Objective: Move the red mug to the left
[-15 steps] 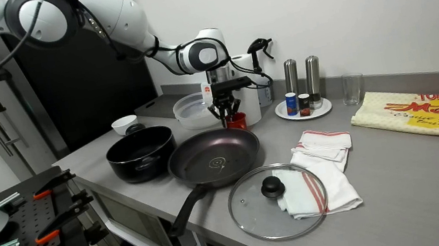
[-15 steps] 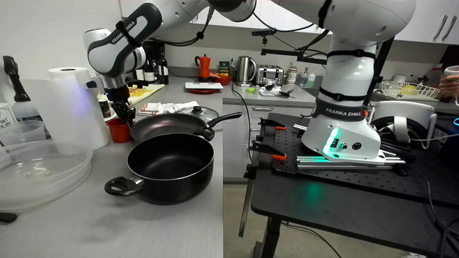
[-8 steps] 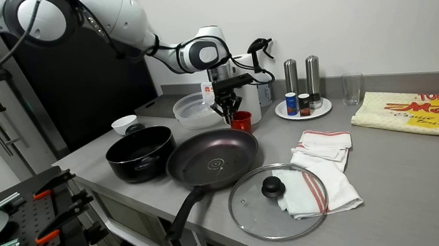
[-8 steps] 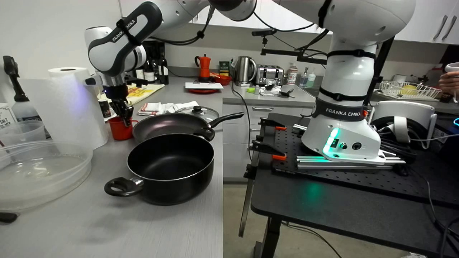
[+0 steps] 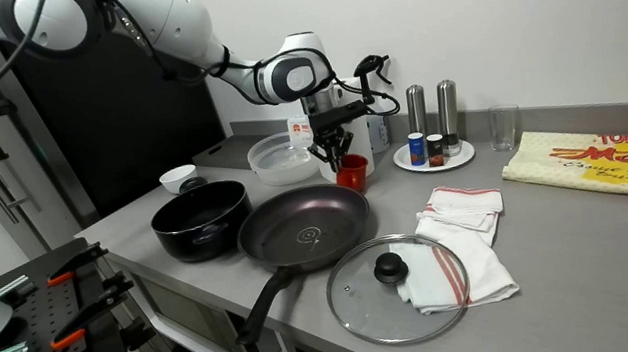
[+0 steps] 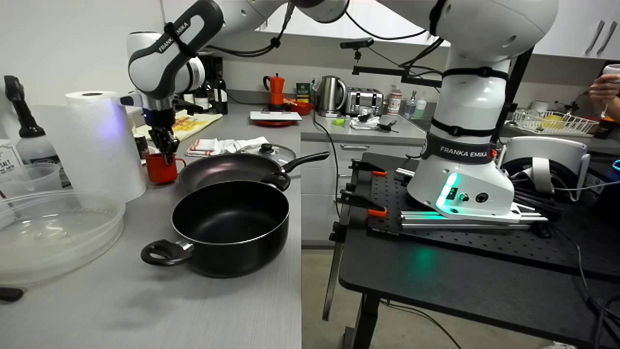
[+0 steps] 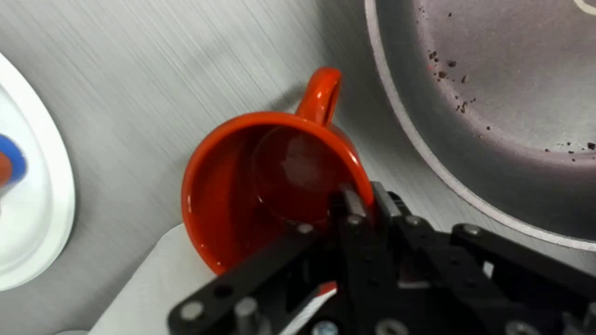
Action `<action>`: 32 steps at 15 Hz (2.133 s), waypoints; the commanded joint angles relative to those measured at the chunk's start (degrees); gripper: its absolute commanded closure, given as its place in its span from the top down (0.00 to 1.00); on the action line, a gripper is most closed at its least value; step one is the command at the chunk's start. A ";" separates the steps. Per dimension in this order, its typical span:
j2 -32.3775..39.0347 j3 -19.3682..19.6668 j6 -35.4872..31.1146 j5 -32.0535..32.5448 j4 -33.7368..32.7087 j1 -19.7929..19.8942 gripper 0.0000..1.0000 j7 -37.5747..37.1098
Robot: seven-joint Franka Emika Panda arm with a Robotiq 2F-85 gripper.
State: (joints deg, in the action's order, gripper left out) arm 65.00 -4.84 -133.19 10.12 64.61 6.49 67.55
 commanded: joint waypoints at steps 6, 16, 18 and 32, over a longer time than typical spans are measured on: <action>-11.98 -0.59 -11.15 -2.37 16.51 3.35 0.02 -1.23; -24.38 -0.16 -18.15 -2.55 35.53 4.37 0.02 -8.43; -26.35 -0.06 -18.98 -2.54 38.61 4.43 0.02 -9.74; -35.95 -4.88 -14.96 -8.99 49.34 1.18 0.02 -25.48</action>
State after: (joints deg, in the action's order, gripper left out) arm 31.87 -8.39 -150.03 4.55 111.91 8.50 45.91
